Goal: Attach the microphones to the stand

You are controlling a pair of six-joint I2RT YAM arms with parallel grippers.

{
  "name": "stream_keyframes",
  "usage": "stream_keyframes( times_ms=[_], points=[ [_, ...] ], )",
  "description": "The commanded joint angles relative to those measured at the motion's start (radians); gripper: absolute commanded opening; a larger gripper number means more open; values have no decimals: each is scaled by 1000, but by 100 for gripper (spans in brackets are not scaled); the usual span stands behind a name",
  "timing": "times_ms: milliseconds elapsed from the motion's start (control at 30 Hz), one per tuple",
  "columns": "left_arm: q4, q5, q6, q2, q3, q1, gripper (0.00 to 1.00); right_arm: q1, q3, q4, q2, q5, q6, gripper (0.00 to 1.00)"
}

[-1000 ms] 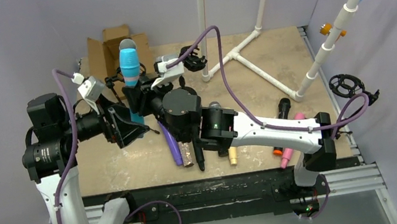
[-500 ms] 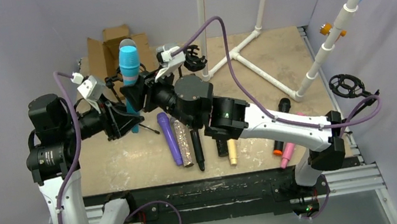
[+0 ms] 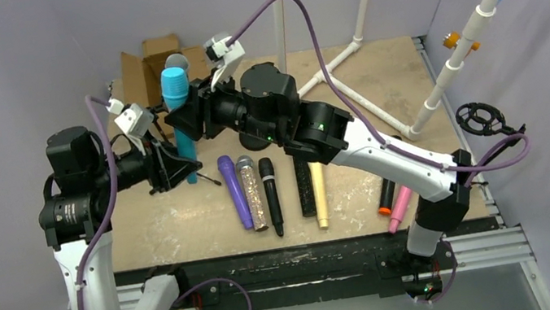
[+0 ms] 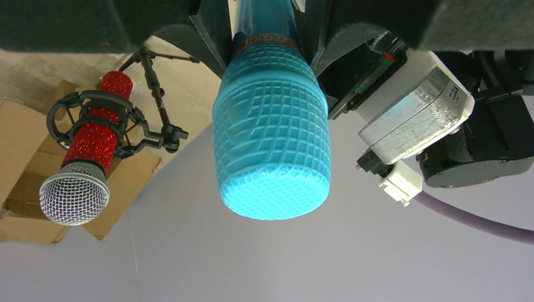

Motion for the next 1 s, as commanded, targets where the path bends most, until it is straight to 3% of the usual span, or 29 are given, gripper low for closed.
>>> stream_keyframes(
  times_ms=[0, 67, 100, 167, 200, 267, 467, 667, 967],
  points=[
    [51, -16, 30, 24, 52, -21, 0, -22, 67, -108, 12, -146, -4, 15],
    [51, -27, 27, 37, 63, -31, 0, -48, 69, -130, 8, -129, -19, 1],
    [53, -38, 23, 44, 70, -35, 1, -61, 58, -124, -4, -104, -35, 0],
    [54, -76, 5, 60, 79, -45, 64, -79, 34, -106, -33, 20, -87, 0],
    [61, -93, -4, 65, 78, -49, 83, -94, 31, -99, -45, 56, -110, 0],
    [80, -127, -8, 64, 67, -65, 96, -136, 20, -71, -67, 170, -153, 0],
    [103, -253, -20, 83, 23, -134, 100, -293, -154, 175, -155, 397, -276, 0],
    [159, -416, -34, 125, -35, -246, 100, -404, -331, 462, -166, 440, -313, 0],
    [139, -448, 5, 182, -40, -290, 100, -483, -294, 514, -28, 400, -283, 0]
  ],
)
